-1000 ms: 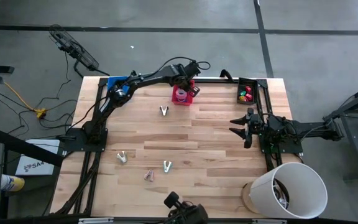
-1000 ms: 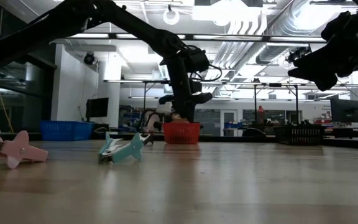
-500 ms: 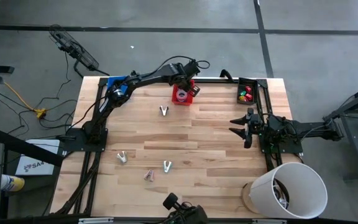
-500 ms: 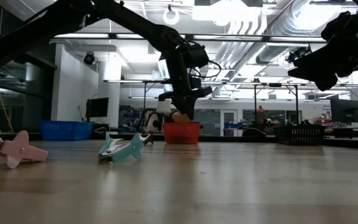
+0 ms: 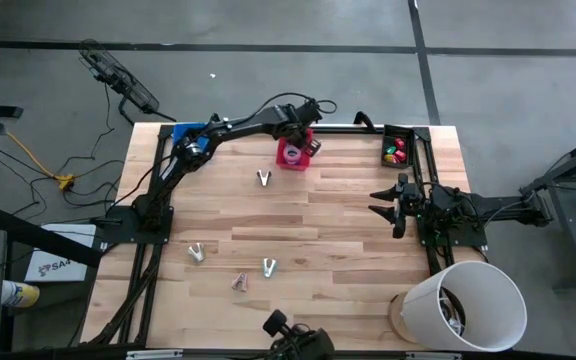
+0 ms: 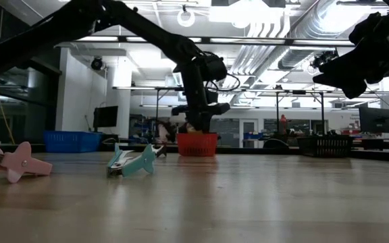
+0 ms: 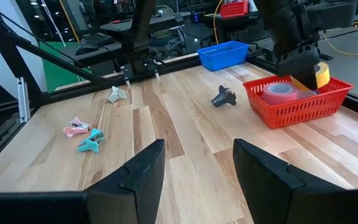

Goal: Pick and place Stapler, Stapler remover, tape
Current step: Put the yellow tape into the red bin

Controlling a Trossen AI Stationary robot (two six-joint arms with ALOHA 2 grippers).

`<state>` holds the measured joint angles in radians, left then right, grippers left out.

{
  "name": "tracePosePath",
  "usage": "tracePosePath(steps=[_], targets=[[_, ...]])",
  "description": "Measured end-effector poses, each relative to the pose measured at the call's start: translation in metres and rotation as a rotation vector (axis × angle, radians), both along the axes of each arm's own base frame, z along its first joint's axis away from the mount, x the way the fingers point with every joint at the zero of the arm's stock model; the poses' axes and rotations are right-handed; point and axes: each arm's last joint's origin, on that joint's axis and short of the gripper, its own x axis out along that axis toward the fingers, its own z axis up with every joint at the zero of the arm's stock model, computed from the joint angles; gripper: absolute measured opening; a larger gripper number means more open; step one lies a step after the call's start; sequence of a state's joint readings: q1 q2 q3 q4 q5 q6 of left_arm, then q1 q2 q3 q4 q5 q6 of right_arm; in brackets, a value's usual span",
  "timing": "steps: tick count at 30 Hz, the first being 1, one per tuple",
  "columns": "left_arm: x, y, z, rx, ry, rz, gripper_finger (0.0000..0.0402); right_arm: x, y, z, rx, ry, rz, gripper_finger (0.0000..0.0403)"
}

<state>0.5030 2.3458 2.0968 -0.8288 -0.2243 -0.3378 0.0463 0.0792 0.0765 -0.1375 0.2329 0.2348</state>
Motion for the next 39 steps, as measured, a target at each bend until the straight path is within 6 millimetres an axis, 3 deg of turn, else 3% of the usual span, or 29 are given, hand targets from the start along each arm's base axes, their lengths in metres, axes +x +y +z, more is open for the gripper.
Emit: tracePosePath(steps=[22,31,39], targets=[[-0.008,-0.007,-0.006,-0.222,0.011,-0.05,0.0037,0.0,0.0,0.0,0.0,0.0,0.0,0.0181],[-0.01,-0.004,-0.006,-0.334,-0.05,-0.086,0.0135,0.0,0.0,0.0,0.0,0.0,0.0,0.0181],[-0.012,-0.006,0.007,-0.318,-0.063,-0.122,0.0157,0.0,0.0,0.0,0.0,0.0,0.001,0.0181]])
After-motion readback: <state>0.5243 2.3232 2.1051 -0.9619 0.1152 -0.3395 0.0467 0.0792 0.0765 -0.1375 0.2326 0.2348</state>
